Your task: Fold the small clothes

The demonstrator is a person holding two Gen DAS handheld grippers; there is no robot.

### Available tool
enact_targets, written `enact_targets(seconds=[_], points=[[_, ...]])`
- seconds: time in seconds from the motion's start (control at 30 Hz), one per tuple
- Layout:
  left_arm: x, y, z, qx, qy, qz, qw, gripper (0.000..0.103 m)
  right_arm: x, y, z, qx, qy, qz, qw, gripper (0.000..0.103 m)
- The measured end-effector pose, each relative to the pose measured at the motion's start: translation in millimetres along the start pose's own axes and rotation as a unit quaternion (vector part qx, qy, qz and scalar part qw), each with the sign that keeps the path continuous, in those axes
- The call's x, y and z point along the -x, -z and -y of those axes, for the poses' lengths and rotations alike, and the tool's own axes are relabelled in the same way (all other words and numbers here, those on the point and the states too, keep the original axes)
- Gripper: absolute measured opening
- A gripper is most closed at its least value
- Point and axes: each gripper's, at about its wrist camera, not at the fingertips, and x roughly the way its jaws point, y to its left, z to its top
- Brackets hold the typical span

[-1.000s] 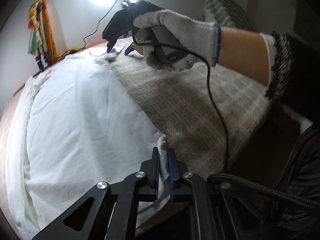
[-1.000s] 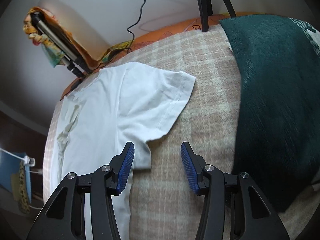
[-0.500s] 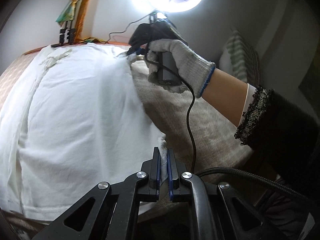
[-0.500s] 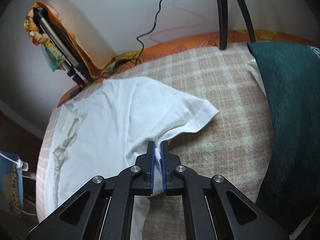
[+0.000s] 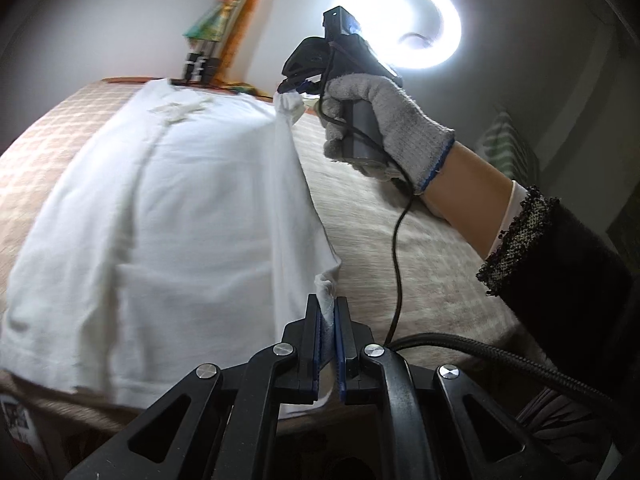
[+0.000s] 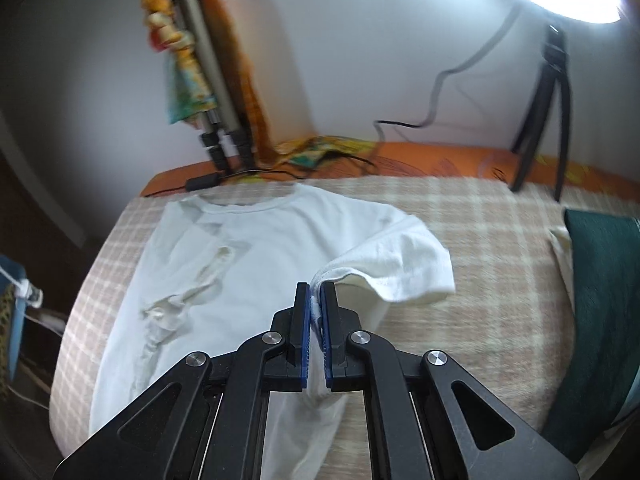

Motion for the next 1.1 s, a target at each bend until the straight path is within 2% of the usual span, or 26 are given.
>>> enact_targets(seconds=[0.17,0.4,0.6,0.77,0.87,0.9,0.93,0.97,1.0,1.03,1.1], points=[[6,6,-25,0.028,-0.028,-0.008,0.9992,0.003,-18,-4,-53,0.053,-0.002,-0.015,0.998,0.004],[9,10,-43,0.052,-0.053,-0.016,0.9971,0.003,-54,18,-92,0.102,-0.005,-0.043,0.994,0.004],[13,12,-43,0.048,-0.062,-0.005,0.9969,0.003,-66,23,-103,0.114,-0.018,-0.051,0.992,0.004],[17,15,-48,0.045,-0.073,-0.001,0.9964,0.003,-63,18,-93,0.065,-0.052,-0.044,0.996,0.004],[18,16,-49,0.044,-0.076,-0.001,0.9961,0.004,-61,16,-88,0.062,-0.062,-0.049,0.995,0.006],[20,17,-47,0.038,-0.081,-0.001,0.9960,0.006,-60,15,-87,0.059,-0.068,-0.054,0.994,0.008],[22,17,-46,0.032,-0.083,0.001,0.9960,0.011,-58,13,-84,0.055,-0.080,-0.059,0.994,0.016],[24,17,-44,0.030,-0.084,0.002,0.9960,0.025,-56,11,-81,0.048,-0.096,-0.063,0.992,0.027],[25,17,-44,0.029,-0.087,0.005,0.9958,0.032,-49,8,-75,0.040,-0.127,-0.061,0.989,0.032],[28,18,-44,0.029,-0.091,0.009,0.9954,0.032,-41,5,-71,0.035,-0.148,-0.055,0.987,0.041],[30,18,-46,0.030,-0.093,0.009,0.9952,0.033,-27,-1,-64,0.035,-0.165,-0.038,0.985,0.043]])
